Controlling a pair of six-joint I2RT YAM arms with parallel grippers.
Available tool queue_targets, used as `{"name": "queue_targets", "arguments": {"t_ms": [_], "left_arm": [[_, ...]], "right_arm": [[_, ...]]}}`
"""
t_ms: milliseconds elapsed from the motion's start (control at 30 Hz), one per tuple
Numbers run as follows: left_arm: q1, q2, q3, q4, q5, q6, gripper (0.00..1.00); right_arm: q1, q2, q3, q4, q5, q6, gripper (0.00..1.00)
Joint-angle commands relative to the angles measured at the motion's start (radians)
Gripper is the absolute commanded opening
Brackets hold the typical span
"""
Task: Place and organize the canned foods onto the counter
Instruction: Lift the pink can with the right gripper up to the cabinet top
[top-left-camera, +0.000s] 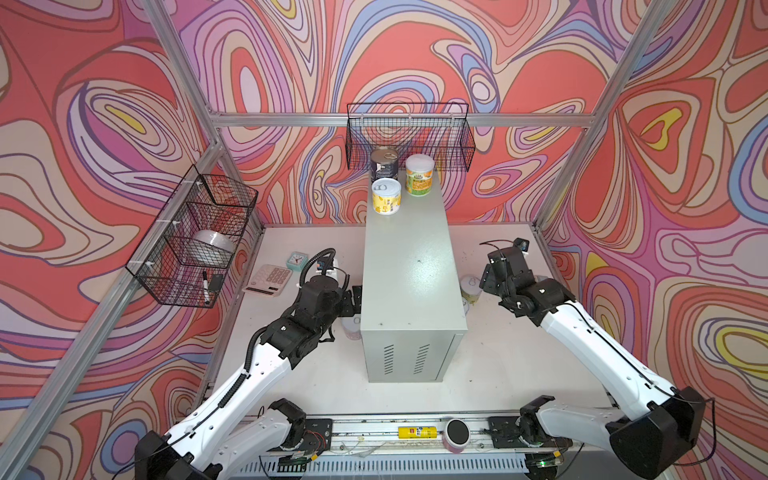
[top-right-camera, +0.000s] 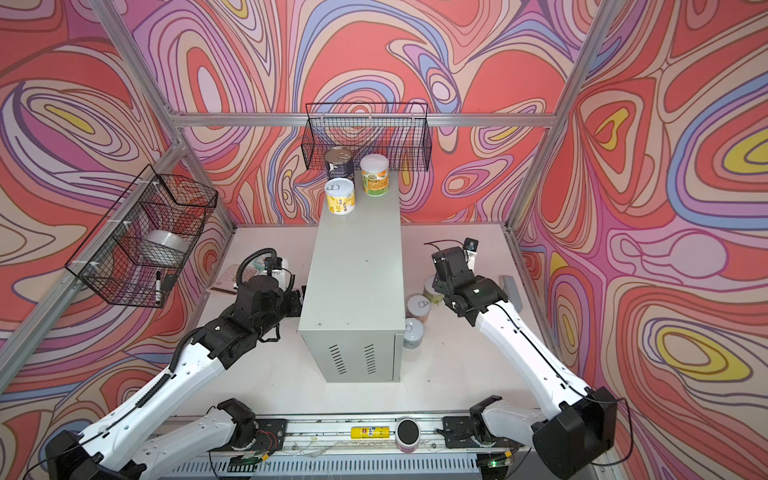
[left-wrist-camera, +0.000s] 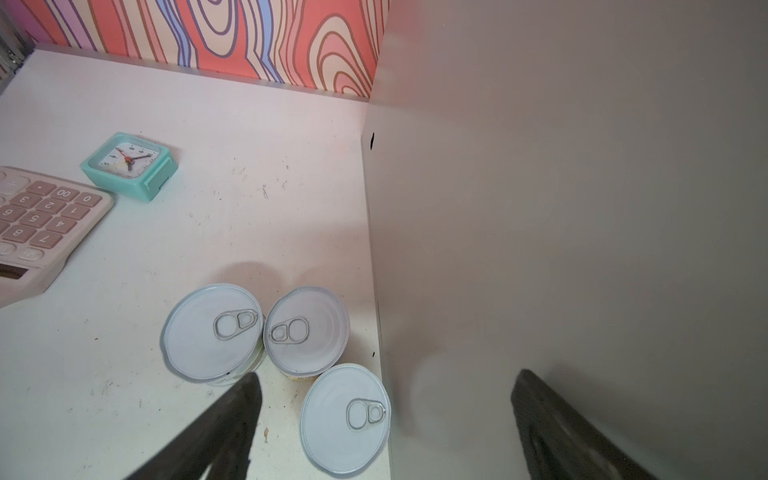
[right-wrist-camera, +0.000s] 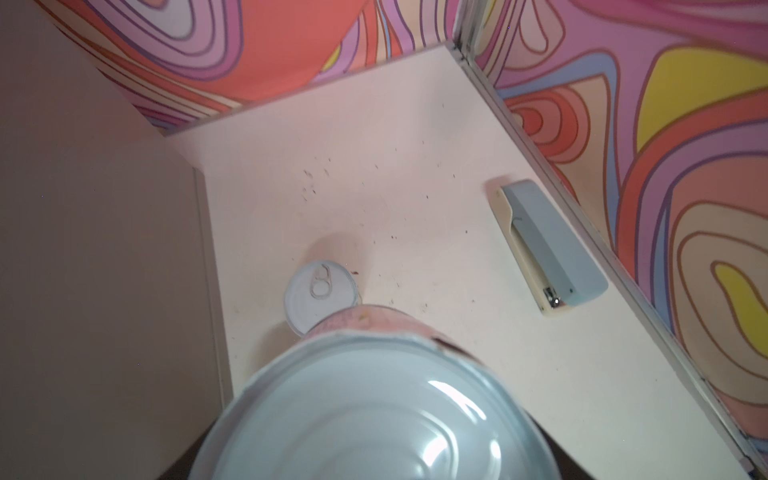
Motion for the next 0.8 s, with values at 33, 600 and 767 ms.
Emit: {"name": "queue_targets", "arguments": {"t_ms": [33, 600, 767], "left_arm": [[0.023, -0.033, 0.013, -0.038, -0.031, 0.019, 0.96], [0.046, -0.074, -0.01, -0.016, -0.046, 0.011, 0.96], [0.046, -0.057, 0.014, -0.028, -0.04, 0.024, 0.96]], "right_arm": [[-0.003, 0.018, 0.179, -0.052, -0.013, -0.147, 0.0], [-0.002, 0.313, 0.85, -0.273, -0.213, -0.332, 0.0], [-0.002, 0.353, 0.956, -0.295, -0.289, -0.337, 0.0]]}}
